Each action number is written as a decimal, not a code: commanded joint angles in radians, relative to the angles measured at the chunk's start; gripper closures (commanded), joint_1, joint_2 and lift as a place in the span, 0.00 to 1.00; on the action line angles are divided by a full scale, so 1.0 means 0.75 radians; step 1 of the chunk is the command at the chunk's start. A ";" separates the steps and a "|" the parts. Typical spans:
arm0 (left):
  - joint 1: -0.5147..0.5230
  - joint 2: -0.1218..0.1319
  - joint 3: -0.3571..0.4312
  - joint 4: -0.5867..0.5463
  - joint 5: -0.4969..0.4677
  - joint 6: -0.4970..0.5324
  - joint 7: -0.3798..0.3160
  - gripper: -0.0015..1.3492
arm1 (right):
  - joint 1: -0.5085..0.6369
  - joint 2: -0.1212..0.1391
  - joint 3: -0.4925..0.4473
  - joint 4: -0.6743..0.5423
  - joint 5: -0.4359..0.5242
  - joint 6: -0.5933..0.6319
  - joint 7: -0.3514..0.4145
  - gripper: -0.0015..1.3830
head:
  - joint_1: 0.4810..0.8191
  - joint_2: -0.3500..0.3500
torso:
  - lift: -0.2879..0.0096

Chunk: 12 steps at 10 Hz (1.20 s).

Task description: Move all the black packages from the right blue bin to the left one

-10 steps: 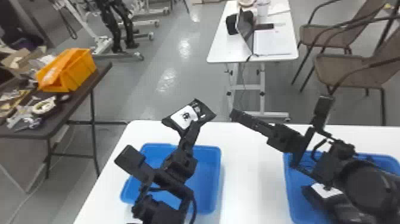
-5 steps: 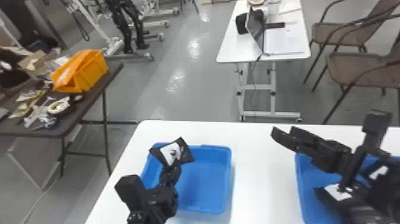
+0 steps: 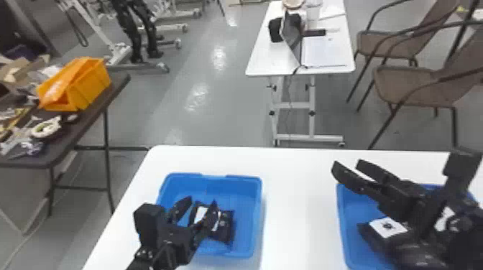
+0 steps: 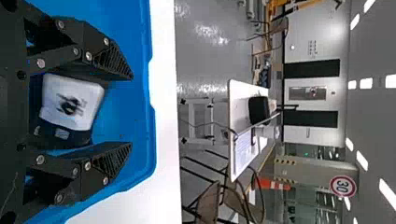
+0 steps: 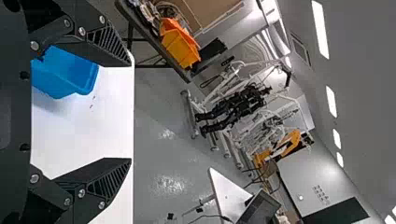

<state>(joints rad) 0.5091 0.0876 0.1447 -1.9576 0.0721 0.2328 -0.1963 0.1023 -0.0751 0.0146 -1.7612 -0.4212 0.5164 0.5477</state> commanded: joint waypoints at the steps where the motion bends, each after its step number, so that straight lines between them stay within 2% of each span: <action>1: 0.012 -0.070 0.057 -0.008 -0.014 -0.071 -0.006 0.23 | 0.070 0.002 -0.030 -0.065 0.056 0.038 0.000 0.23 | 0.63 0.83 | 0.82; 2: 0.019 -0.113 0.093 -0.020 0.000 -0.134 -0.014 0.32 | 0.119 0.014 -0.062 -0.118 0.120 0.064 -0.002 0.23 | 0.63 0.84 | 0.82; 3: 0.017 -0.120 0.112 -0.059 0.016 -0.149 -0.014 0.36 | 0.170 0.029 -0.091 -0.165 0.187 0.083 0.000 0.23 | 0.63 0.84 | 0.82; 5: 0.002 -0.120 0.112 -0.139 0.047 -0.098 -0.014 0.36 | 0.267 0.053 -0.144 -0.235 0.245 0.126 -0.029 0.23 | 0.63 0.83 | 0.82; 7: -0.002 -0.120 0.106 -0.180 0.063 -0.065 -0.010 0.35 | 0.354 0.100 -0.234 -0.270 0.245 0.160 -0.121 0.23 | 0.63 0.78 | 0.82; 12: -0.012 -0.120 0.089 -0.184 0.088 -0.034 -0.010 0.32 | 0.250 0.101 -0.406 -0.071 0.234 0.199 -0.160 0.23 | 0.63 0.62 | 0.82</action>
<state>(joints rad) 0.5007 0.0030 0.2158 -2.0954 0.1385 0.2053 -0.2040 0.3046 0.0000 -0.2780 -1.8387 -0.2443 0.6648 0.4295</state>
